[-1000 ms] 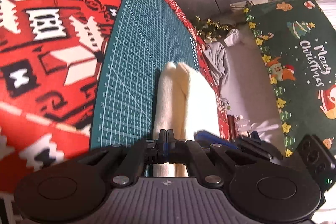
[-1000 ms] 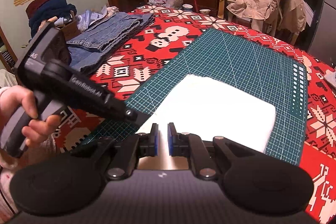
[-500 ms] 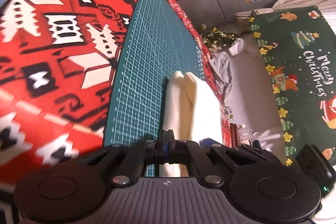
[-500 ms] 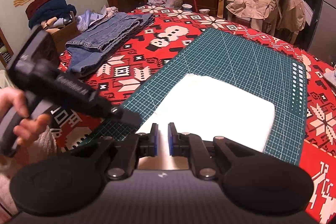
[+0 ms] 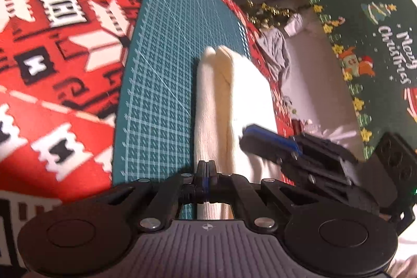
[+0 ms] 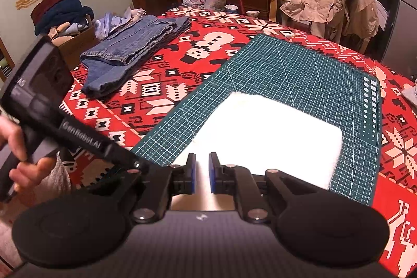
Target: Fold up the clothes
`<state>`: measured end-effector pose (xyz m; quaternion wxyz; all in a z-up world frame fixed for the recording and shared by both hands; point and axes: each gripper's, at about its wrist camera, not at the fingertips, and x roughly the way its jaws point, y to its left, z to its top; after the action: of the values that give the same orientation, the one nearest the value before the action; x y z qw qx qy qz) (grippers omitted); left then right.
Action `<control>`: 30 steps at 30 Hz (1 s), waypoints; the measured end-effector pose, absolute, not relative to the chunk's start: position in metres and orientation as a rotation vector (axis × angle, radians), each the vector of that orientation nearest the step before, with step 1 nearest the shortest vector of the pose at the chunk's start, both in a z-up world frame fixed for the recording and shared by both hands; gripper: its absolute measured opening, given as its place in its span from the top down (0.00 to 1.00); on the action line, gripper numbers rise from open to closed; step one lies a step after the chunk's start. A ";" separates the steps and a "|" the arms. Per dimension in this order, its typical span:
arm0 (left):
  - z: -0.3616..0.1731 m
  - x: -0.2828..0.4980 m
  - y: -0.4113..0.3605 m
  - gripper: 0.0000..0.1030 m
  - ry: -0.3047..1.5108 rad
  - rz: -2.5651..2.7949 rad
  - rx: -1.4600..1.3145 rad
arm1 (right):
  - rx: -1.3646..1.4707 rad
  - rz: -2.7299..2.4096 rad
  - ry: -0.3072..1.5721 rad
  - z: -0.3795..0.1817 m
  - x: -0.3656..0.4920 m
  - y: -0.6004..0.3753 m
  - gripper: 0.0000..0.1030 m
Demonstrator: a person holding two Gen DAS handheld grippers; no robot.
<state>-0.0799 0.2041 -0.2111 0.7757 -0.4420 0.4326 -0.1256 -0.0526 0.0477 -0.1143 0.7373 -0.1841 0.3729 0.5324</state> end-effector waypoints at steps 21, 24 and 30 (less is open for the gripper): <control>-0.196 -0.089 0.175 1.00 0.973 -0.315 -0.696 | -0.446 1.075 0.805 -0.100 -0.055 0.003 0.85; -0.195 -0.088 0.178 1.00 0.955 -0.298 -0.693 | -0.443 0.985 0.799 -0.095 -0.042 -0.016 0.77; -0.198 -0.074 0.175 1.00 0.938 -0.251 -0.661 | -0.457 0.833 0.842 -0.107 -0.005 -0.056 0.80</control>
<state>-0.0740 0.1749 -0.1981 0.8323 -0.3119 0.4426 -0.1186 -0.0052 -0.0562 -0.1070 0.8054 -0.2133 0.3932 0.3890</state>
